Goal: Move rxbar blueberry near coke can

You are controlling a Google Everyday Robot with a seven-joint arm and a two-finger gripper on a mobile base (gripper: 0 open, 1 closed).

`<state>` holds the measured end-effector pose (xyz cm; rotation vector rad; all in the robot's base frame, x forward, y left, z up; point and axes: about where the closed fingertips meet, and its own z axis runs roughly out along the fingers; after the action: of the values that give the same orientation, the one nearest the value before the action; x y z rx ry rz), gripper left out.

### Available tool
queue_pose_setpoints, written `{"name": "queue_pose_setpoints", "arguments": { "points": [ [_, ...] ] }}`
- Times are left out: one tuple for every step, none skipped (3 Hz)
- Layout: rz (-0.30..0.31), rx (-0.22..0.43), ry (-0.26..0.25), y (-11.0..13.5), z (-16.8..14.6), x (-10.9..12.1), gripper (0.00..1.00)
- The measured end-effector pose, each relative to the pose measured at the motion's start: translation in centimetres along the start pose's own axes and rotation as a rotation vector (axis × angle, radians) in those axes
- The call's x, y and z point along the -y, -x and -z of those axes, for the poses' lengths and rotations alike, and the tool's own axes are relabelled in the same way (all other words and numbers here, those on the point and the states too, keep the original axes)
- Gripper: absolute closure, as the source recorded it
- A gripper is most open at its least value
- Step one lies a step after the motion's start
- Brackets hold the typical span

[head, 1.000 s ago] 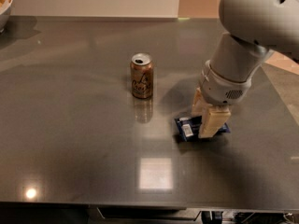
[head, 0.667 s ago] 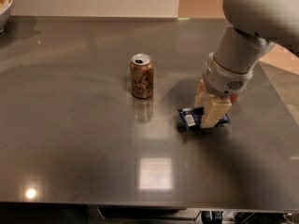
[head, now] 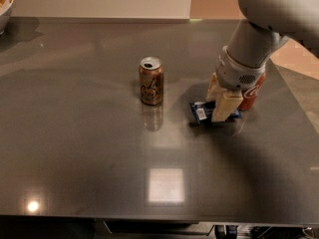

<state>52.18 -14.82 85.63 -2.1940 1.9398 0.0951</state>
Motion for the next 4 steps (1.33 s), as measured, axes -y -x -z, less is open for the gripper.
{"name": "queue_pose_setpoints", "arguments": {
  "points": [
    [0.003,-0.012,-0.009,-0.3,-0.5,1.5,0.82],
    [0.004,-0.039,-0.018,-0.8,-1.0,2.8,0.59],
    [0.001,-0.058,-0.023,-1.4,-1.3,4.1,0.36],
    [0.001,-0.057,-0.024,-1.4,-1.4,4.1,0.12]
  ]
}}
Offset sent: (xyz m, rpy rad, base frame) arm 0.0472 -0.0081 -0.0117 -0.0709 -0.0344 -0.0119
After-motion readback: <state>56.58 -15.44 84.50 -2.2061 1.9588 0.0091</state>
